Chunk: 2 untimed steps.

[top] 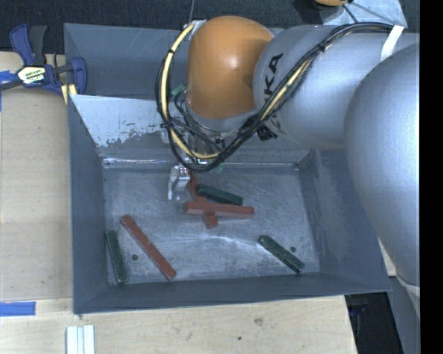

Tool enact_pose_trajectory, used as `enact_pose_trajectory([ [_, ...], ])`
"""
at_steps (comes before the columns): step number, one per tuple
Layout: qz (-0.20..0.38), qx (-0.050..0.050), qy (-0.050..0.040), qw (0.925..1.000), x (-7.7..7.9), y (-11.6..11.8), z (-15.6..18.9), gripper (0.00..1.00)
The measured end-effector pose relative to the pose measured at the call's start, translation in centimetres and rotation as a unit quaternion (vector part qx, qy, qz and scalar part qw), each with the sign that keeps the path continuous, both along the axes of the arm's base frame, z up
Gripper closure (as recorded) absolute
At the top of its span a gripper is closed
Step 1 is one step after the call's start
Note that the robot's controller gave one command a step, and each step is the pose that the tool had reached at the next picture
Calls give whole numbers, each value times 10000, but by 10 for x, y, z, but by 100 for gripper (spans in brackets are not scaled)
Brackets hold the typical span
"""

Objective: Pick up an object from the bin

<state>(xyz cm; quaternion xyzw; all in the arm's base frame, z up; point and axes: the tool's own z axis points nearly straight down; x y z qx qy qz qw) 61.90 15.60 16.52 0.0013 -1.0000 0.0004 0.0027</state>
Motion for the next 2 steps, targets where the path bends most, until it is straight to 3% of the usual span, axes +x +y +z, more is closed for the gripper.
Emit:
enact_pose_trajectory([
  [1, -13, 9, -41, 10000, 2, 0, 5, 0],
  [2, 499, 9, -164, 9986, 9, -88, -87, 100],
])
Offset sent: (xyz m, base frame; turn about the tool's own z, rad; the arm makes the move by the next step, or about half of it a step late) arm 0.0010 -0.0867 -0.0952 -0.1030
